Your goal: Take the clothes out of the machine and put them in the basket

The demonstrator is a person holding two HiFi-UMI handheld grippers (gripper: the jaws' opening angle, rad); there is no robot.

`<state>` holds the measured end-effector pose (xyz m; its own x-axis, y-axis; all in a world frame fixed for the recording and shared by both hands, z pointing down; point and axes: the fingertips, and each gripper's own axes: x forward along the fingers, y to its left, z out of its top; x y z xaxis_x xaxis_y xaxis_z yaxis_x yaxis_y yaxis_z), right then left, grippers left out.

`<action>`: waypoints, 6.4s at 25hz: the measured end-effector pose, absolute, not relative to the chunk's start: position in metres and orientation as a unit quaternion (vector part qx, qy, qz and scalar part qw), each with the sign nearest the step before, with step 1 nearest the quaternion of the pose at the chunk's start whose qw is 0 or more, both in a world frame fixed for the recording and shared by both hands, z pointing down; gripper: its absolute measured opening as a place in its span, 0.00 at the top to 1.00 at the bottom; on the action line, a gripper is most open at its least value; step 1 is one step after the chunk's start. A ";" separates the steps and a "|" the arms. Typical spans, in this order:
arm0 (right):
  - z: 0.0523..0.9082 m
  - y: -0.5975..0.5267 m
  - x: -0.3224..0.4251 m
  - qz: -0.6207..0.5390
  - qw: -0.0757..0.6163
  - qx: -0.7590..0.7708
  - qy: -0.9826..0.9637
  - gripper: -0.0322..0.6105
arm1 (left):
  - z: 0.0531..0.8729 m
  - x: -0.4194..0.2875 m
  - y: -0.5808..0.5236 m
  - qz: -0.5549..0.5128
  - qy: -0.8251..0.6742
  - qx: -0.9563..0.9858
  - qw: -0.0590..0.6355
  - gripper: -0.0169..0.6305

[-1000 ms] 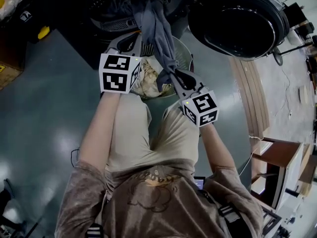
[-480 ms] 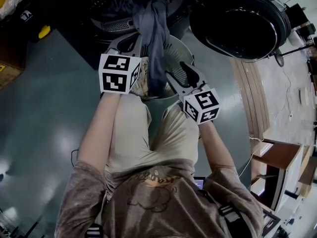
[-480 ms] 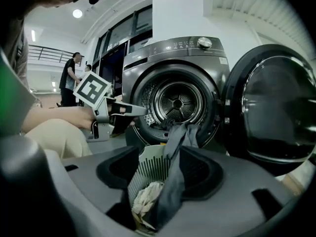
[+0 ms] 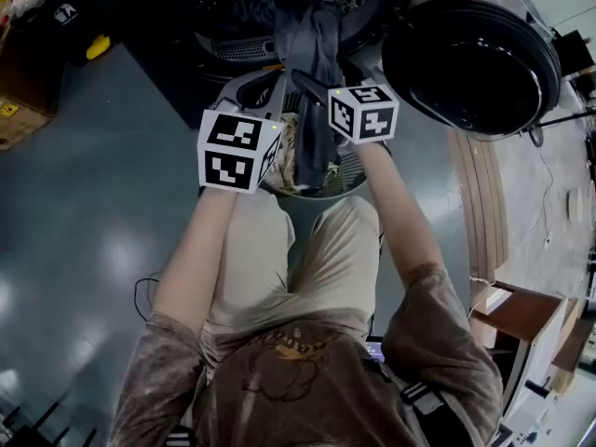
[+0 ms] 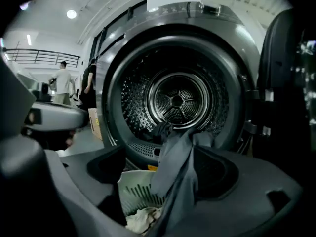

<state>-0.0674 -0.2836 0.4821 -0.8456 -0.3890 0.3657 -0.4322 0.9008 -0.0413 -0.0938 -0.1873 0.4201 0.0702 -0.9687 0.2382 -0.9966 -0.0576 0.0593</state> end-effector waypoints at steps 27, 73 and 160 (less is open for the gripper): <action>0.550 -0.414 -0.151 0.075 0.328 0.293 -0.895 0.46 | 0.430 -0.119 -0.186 0.052 -0.666 0.732 0.134 0.96; 0.530 -0.149 0.057 0.113 0.260 0.203 -0.937 0.88 | 0.421 -0.082 -0.192 0.059 -0.669 0.733 0.108 0.96; 0.511 -0.203 0.029 0.022 0.268 0.180 -0.946 0.64 | 0.423 -0.084 -0.186 0.050 -0.671 0.731 0.116 0.96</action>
